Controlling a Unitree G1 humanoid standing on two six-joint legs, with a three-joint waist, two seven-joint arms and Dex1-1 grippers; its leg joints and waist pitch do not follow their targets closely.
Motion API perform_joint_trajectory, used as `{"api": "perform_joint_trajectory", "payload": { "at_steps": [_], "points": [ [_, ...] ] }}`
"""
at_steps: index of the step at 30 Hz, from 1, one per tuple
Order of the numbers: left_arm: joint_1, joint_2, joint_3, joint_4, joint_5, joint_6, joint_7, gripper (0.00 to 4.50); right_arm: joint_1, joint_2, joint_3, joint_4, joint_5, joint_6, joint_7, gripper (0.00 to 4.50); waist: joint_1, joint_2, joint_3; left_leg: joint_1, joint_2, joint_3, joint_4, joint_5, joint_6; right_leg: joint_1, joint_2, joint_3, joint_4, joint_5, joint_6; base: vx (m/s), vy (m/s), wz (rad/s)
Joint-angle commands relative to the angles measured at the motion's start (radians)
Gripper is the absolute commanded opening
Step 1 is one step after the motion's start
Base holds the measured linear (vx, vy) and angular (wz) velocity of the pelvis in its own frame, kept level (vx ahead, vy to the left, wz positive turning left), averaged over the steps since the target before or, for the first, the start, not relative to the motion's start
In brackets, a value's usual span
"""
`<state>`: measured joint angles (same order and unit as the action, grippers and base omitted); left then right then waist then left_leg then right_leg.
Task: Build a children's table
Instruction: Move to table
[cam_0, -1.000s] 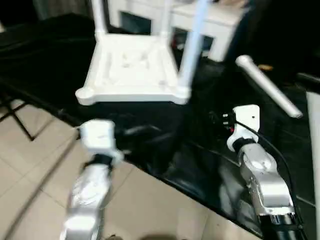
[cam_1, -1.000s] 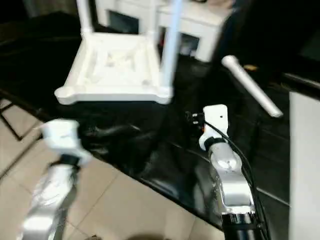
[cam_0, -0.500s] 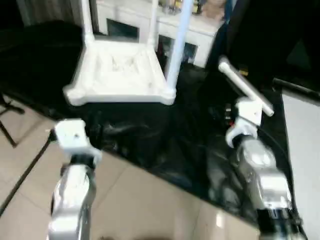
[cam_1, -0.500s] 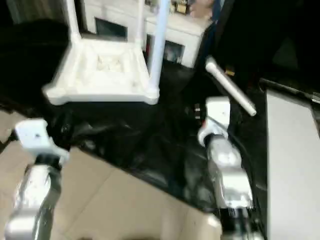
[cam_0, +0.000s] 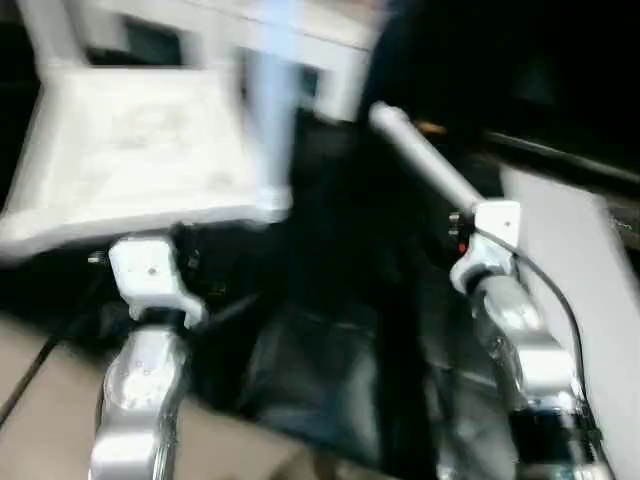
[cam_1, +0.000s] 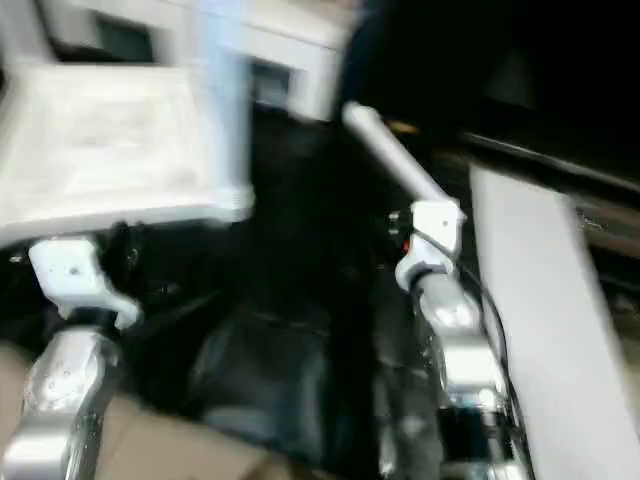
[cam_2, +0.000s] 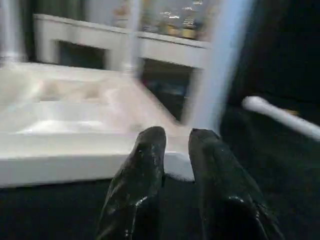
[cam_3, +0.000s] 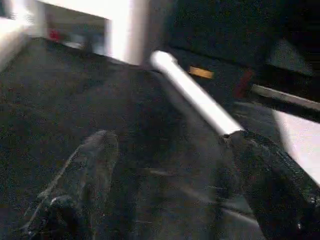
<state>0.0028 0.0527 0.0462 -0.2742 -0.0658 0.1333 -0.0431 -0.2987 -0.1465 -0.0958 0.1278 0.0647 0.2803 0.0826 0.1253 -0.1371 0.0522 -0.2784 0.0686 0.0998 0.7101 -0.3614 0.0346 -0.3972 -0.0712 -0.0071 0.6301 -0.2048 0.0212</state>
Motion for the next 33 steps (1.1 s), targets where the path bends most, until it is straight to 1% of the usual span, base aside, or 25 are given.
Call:
{"api": "perform_joint_trajectory", "payload": {
  "at_steps": [1,3,4,5,6,7,8,9,10,12,14,16,18,19,20,22,23,25,26,27,28,29,30,31,33],
  "points": [
    [-0.02,0.018,0.01,-0.007,0.006,0.002,-0.004,1.09,-0.012,0.011,0.004,-0.001,-0.003,-0.01,0.001,3.83,0.028,0.004,-0.04,-0.091,0.048,-0.029,0.023,0.059,-0.04,0.159,-0.198,0.143,-0.157,-0.511,-0.298,0.142,-0.04,-0.05],
    [-0.041,0.016,0.024,0.002,0.001,0.009,0.004,1.09,-0.013,0.019,0.005,0.005,0.015,-0.009,0.01,3.83,0.014,0.023,-0.029,-0.103,0.079,-0.035,-0.003,0.117,-0.076,0.155,-0.177,0.094,-0.162,-0.424,-0.374,0.092,0.003,-0.02],
    [-0.047,0.012,0.029,0.004,-0.007,0.008,0.006,1.09,-0.014,0.021,0.005,0.005,0.019,-0.008,0.013,3.83,0.004,0.057,-0.025,-0.079,0.109,-0.027,-0.103,0.185,-0.07,0.115,-0.115,0.029,-0.145,-0.372,-0.34,0.109,0.06,0.05],
    [-0.055,0.02,0.028,0.004,0.012,0.026,0.016,1.09,-0.012,0.025,0.004,0.006,0.022,-0.003,0.013,3.83,-0.037,0.097,-0.025,-0.069,0.139,-0.045,-0.196,0.173,-0.069,0.077,0.003,-0.045,-0.062,-0.256,-0.22,0.198,0.123,0.08],
    [-0.068,0.03,0.03,0.006,0.014,0.039,0.012,1.09,-0.008,0.024,0.017,0.011,0.015,0.001,0.017,3.83,-0.06,0.106,-0.058,-0.007,0.174,-0.082,-0.183,0.233,-0.043,0.044,0.013,-0.052,-0.006,-0.142,-0.16,0.141,0.102,0.08],
    [-0.082,0.045,0.027,0.009,0.028,0.051,0.009,1.09,-0.003,0.027,0.028,0.017,0.012,0.006,0.022,3.83,-0.062,0.102,-0.062,0.034,0.184,-0.09,-0.16,0.311,-0.006,-0.005,-0.013,-0.037,0.006,-0.01,-0.102,0.15,0.101,0.09],
    [-0.088,0.054,0.023,0.01,0.041,0.054,0.008,1.09,-0.001,0.03,0.03,0.019,0.014,0.01,0.024,3.83,-0.068,0.103,-0.068,0.031,0.174,-0.098,-0.141,0.485,0.015,-0.008,-0.021,-0.031,0.006,0.083,-0.079,0.061,0.039,0.06],
    [-0.102,0.057,0.027,0.014,0.041,0.064,0.01,1.09,0.003,0.038,0.027,0.021,0.02,0.007,0.02,3.83,-0.054,0.084,-0.067,0.013,0.133,-0.067,-0.094,0.864,0.02,-0.008,-0.037,-0.01,-0.022,0.272,-0.063,0.104,0.063,0.11],
    [-0.114,0.058,0.031,0.016,0.039,0.073,0.013,1.09,0.006,0.045,0.025,0.024,0.026,0.004,0.015,3.83,-0.048,0.075,-0.082,-0.006,0.082,-0.039,-0.079,1.009,-0.034,0.023,-0.026,0.005,-0.018,0.422,-0.075,0.06,0.04,0.06],
    [-0.148,0.067,0.051,0.029,0.02,0.088,0.021,1.09,0.012,0.068,0.014,0.027,0.03,-0.002,0.0,3.83,-0.045,0.073,-0.08,-0.037,0.075,-0.029,-0.095,0.917,-0.106,0.06,-0.021,0.01,-0.018,0.458,-0.087,0.029,0.018,0.01],
    [-0.165,0.072,0.064,0.04,0.013,0.092,0.022,1.09,0.013,0.076,0.014,0.025,0.025,-0.008,-0.009,3.83,-0.043,0.104,-0.068,-0.058,0.086,-0.021,-0.115,0.638,-0.149,0.075,-0.042,0.016,-0.028,0.389,-0.118,-0.027,-0.022,0.0],
    [-0.18,0.07,0.069,0.064,0.005,0.094,0.02,1.09,0.017,0.067,0.029,0.008,0.0,-0.008,-0.02,3.83,-0.044,0.106,-0.048,-0.071,0.114,-0.022,-0.151,0.21,-0.188,0.088,-0.068,0.026,-0.049,0.147,-0.166,-0.063,-0.043,-0.01],
    [-0.183,0.064,0.065,0.077,0.008,0.093,0.023,1.09,0.017,0.063,0.029,-0.003,0.009,0.001,-0.009,3.83,-0.048,0.11,-0.036,-0.065,0.126,-0.022,-0.172,-0.001,-0.17,0.082,-0.072,0.031,-0.064,-0.038,-0.186,-0.08,-0.047,0.0],
    [-0.185,0.053,0.062,0.086,0.009,0.092,0.028,1.09,0.016,0.055,0.036,-0.01,0.006,0.003,-0.003,3.83,-0.048,0.112,-0.031,-0.127,0.098,-0.075,-0.199,-0.057,-0.07,0.128,-0.084,-0.032,-0.069,-0.146,-0.16,-0.102,-0.068,0.23],
    [-0.186,0.047,0.061,0.088,0.01,0.091,0.031,1.09,0.016,0.05,0.039,-0.013,0.003,0.003,-0.001,3.83,-0.041,0.13,-0.036,-0.107,0.101,-0.088,-0.188,-0.091,-0.053,0.113,-0.086,-0.047,-0.081,-0.194,-0.166,-0.091,-0.078,0.53],
    [-0.192,0.031,0.048,0.104,0.024,0.086,0.045,1.09,0.007,0.039,0.044,-0.008,-0.01,-0.001,0.004,3.83,-0.078,0.163,-0.036,-0.097,0.14,-0.185,-0.218,-0.247,-0.025,0.102,-0.039,-0.098,-0.053,-0.233,-0.256,-0.056,-0.094,0.59],
    [-0.192,0.031,0.048,0.104,0.024,0.086,0.045,1.09,0.007,0.039,0.044,-0.008,-0.01,-0.001,0.004,3.83,-0.095,0.178,-0.036,-0.072,0.159,-0.261,-0.252,-0.275,0.008,0.08,-0.007,-0.1,0.003,-0.225,-0.292,-0.008,-0.161,0.68],
    [-0.198,0.024,0.042,0.115,0.028,0.082,0.052,1.09,-0.003,0.034,0.043,-0.003,-0.012,-0.002,0.009,3.83,-0.094,0.183,-0.039,-0.046,0.157,-0.319,-0.261,-0.295,0.042,0.04,0.012,-0.063,0.066,-0.235,-0.283,-0.017,-0.185,0.73],
    [-0.2,0.022,0.042,0.12,0.026,0.079,0.053,1.09,-0.007,0.032,0.043,-0.001,-0.012,-0.001,0.009,3.83,-0.098,0.172,-0.039,-0.059,0.139,-0.322,-0.262,-0.277,0.045,0.041,0.009,-0.048,0.062,-0.226,-0.293,-0.021,-0.255,0.76],
    [-0.203,0.021,0.043,0.123,0.024,0.078,0.055,1.09,-0.011,0.03,0.042,-0.002,-0.01,0.001,0.01,3.83,-0.089,0.151,-0.039,-0.098,0.069,-0.301,-0.238,-0.223,0.035,0.068,-0.017,-0.017,-0.005,-0.256,-0.375,-0.021,-0.255,0.76],
    [-0.207,0.02,0.047,0.131,0.022,0.072,0.057,1.09,-0.017,0.027,0.04,0.001,-0.008,0.003,0.011,3.83,-0.067,0.116,-0.041,-0.156,0.004,-0.219,-0.112,-0.158,0.013,0.092,-0.08,-0.009,-0.106,-0.355,-0.507,-0.039,-0.303,0.7],
    [-0.209,0.02,0.05,0.133,0.021,0.071,0.059,1.09,-0.019,0.026,0.04,0.003,-0.007,0.003,0.011,3.83,-0.021,0.104,-0.055,-0.174,0.005,-0.037,0.126,-0.06,0.002,0.118,-0.153,-0.034,-0.171,-0.45,-0.559,-0.042,-0.298,0.62],
    [-0.211,0.021,0.055,0.138,0.022,0.066,0.061,1.09,-0.024,0.025,0.041,0.007,-0.008,0.003,0.011,3.83,-0.029,0.094,-0.044,-0.186,0.026,-0.01,0.138,-0.034,0.022,0.108,-0.146,-0.055,-0.16,-0.427,-0.5,-0.042,-0.298,0.62],
    [-0.213,0.021,0.06,0.141,0.024,0.063,0.062,1.09,-0.027,0.024,0.044,0.008,-0.007,0.004,0.011,3.83,-0.024,0.088,-0.026,-0.169,0.048,0.027,0.144,-0.005,0.022,0.084,-0.15,-0.129,-0.17,-0.428,-0.41,-0.022,-0.266,0.55],
    [-0.214,0.021,0.062,0.143,0.025,0.063,0.064,1.09,-0.029,0.023,0.046,0.009,-0.007,0.005,0.01,3.83,-0.018,0.11,-0.054,-0.146,0.099,0.036,0.048,-0.041,0.067,0.142,-0.158,-0.145,-0.172,-0.362,-0.33,-0.001,-0.253,0.65]
  ]
}}
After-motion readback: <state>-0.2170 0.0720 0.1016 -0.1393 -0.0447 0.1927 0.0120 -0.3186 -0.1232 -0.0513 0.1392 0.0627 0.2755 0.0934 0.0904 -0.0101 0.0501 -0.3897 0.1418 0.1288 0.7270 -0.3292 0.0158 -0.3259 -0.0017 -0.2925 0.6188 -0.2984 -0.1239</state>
